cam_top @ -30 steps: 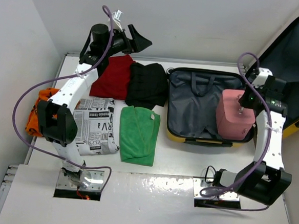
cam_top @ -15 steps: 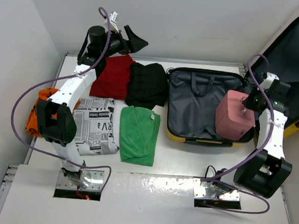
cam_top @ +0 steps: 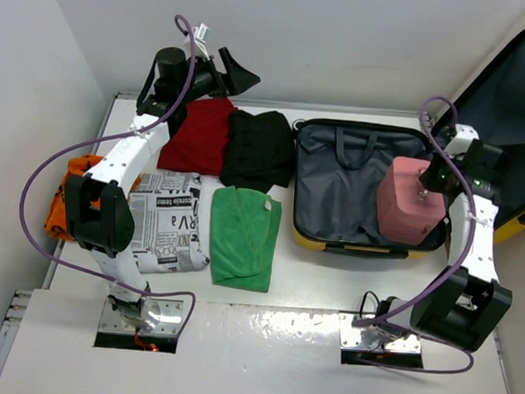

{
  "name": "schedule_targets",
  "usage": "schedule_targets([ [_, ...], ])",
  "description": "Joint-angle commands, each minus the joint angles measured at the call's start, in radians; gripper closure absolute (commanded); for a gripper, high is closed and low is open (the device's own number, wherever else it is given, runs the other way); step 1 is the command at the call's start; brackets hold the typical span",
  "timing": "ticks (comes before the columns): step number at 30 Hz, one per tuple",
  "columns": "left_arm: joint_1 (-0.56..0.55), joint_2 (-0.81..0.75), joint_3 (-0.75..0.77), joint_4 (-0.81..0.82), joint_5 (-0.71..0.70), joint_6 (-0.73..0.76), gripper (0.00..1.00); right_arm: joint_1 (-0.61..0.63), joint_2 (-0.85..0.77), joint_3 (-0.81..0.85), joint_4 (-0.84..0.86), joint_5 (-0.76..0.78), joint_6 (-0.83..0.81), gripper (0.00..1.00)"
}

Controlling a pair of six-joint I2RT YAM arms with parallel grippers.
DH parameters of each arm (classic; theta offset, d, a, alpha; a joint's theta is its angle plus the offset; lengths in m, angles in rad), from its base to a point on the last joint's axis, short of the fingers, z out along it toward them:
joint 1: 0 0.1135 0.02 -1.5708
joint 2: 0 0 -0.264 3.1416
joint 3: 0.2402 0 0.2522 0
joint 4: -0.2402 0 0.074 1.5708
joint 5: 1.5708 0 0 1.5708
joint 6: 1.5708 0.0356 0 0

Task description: Pack the luggage

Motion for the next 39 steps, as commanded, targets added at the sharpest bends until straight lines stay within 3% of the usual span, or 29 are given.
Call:
schedule_targets([
  [1,-0.012,-0.021,0.021,0.014,-0.011,0.029,0.00,0.082,-0.043,-0.025,-0.001,0.001,-0.083,1.00],
  [6,-0.031,-0.012,0.030,-0.006,-0.021,0.060,0.00,0.214,-0.062,-0.097,0.031,0.309,-0.186,1.00],
  [9,-0.031,-0.001,0.041,-0.006,-0.030,0.060,0.00,0.261,-0.054,-0.115,0.043,0.414,-0.219,1.00],
  [16,-0.031,0.009,0.061,-0.024,-0.030,0.060,0.00,0.278,0.006,-0.089,-0.021,0.494,-0.238,1.00],
  [19,-0.031,0.020,0.061,-0.035,-0.030,0.069,0.00,0.281,0.015,-0.072,-0.073,0.439,-0.227,1.00],
  [25,-0.040,0.029,0.061,-0.044,-0.030,0.080,0.00,0.286,0.027,-0.003,-0.211,0.287,-0.187,0.85],
  [29,-0.040,0.029,0.070,-0.044,-0.021,0.080,0.00,0.294,0.046,0.072,-0.315,0.175,-0.158,0.66],
  [33,-0.040,0.039,0.070,-0.044,-0.012,0.080,0.00,0.297,0.086,0.115,-0.392,0.150,-0.128,0.52],
  [39,-0.049,0.039,0.079,-0.053,-0.012,0.100,0.00,0.300,0.130,0.147,-0.457,0.191,-0.075,0.41],
])
